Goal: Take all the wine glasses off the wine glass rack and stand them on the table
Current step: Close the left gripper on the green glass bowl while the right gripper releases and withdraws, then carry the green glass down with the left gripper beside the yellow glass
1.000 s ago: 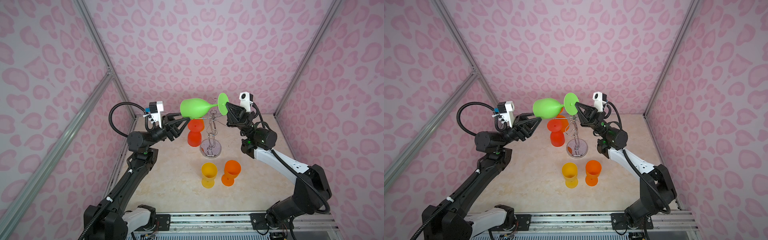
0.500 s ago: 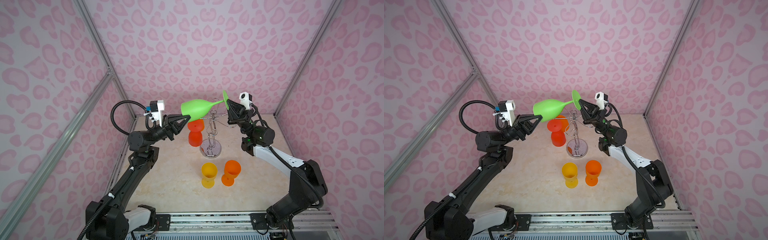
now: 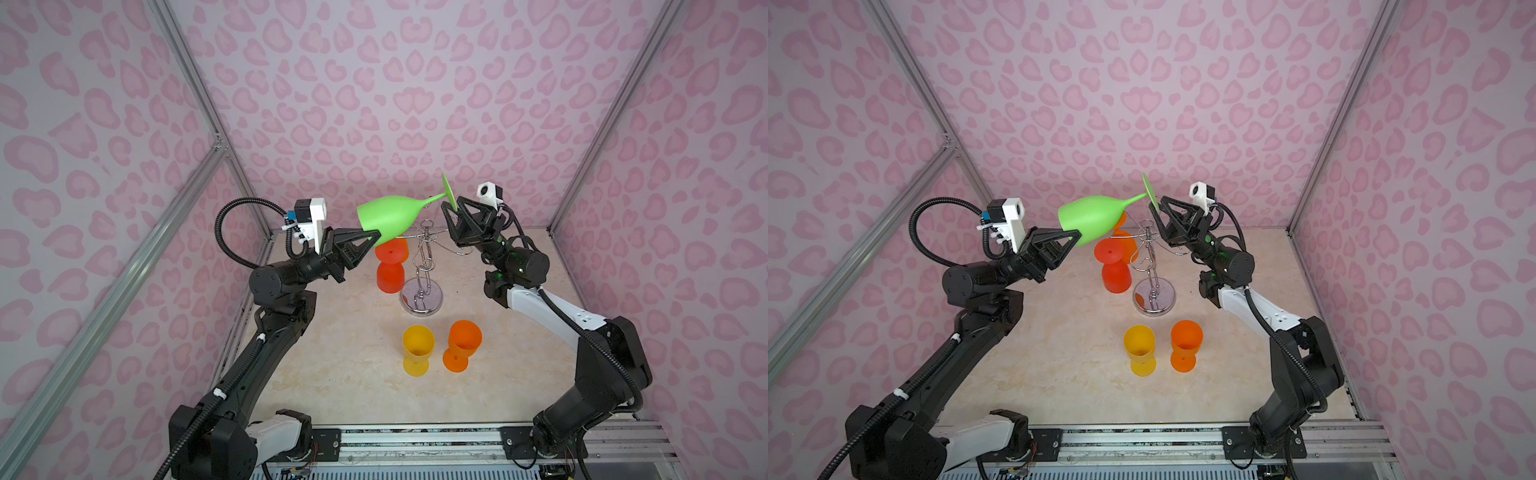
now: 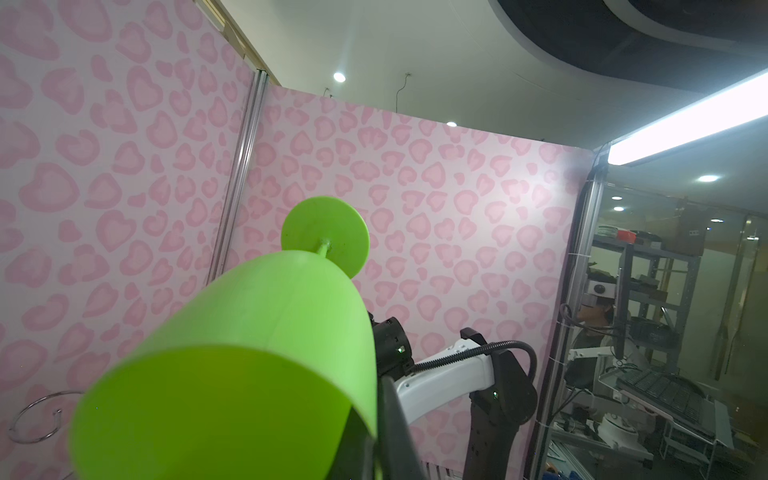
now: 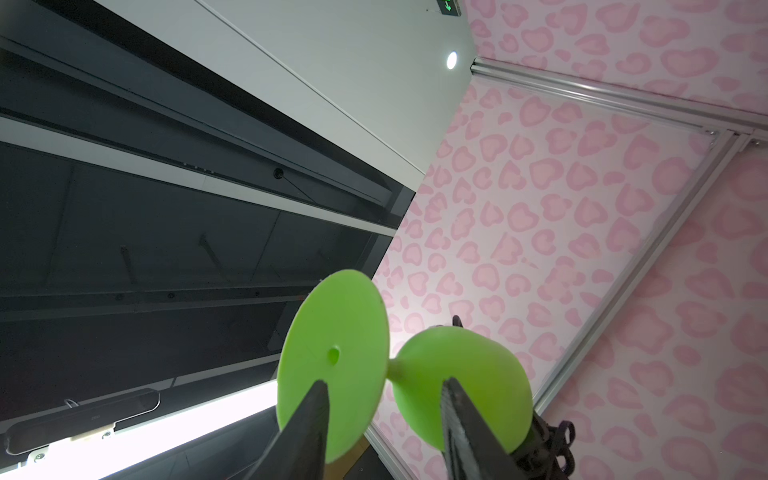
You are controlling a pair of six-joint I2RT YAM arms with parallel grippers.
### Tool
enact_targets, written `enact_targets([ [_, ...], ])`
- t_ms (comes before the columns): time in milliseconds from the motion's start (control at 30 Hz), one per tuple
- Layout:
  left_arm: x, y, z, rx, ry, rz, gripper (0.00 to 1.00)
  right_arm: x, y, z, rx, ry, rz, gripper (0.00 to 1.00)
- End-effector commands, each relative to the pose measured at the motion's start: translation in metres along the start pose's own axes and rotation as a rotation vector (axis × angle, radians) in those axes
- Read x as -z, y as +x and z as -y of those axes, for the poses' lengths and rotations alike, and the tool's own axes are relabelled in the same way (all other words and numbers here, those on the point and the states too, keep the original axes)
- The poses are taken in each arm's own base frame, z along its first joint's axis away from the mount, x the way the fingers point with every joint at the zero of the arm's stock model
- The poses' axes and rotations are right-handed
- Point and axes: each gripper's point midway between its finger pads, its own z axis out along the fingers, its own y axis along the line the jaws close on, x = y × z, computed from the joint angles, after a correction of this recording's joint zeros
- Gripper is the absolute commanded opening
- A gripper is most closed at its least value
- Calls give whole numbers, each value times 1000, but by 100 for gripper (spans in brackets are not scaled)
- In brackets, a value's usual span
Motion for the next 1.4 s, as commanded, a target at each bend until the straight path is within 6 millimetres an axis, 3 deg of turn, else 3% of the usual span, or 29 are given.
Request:
enact_targets([
  [0,-1,-9,24,-85,48,-18,2,4,-3,-11,55,-9,-10,54],
  [167,1,-10,36,-136,-4,-77,3,13,-17,-25,182,73,16,59],
  [300,7,-6,25,-149,-173,-158,3,23,-24,-31,340,229,27,59],
  [400,19,1,17,-141,-316,-240,3,40,-27,-23,536,488,29,59],
  [467,28,3,19,-137,-384,-278,3,60,-27,-18,742,759,17,60],
  [567,39,0,30,-136,-462,-315,3,91,-25,-27,997,1074,-8,62],
  [633,50,3,33,-121,-533,-353,3,108,-28,-33,1060,1174,0,62],
  [833,90,20,44,-62,-735,-510,3,160,-32,-31,1126,1400,36,62],
  [1033,122,44,64,5,-818,-641,3,203,-42,-31,1127,1581,102,62],
  [1367,169,112,22,221,-1001,-829,3,240,-59,-23,1094,1713,141,62],
])
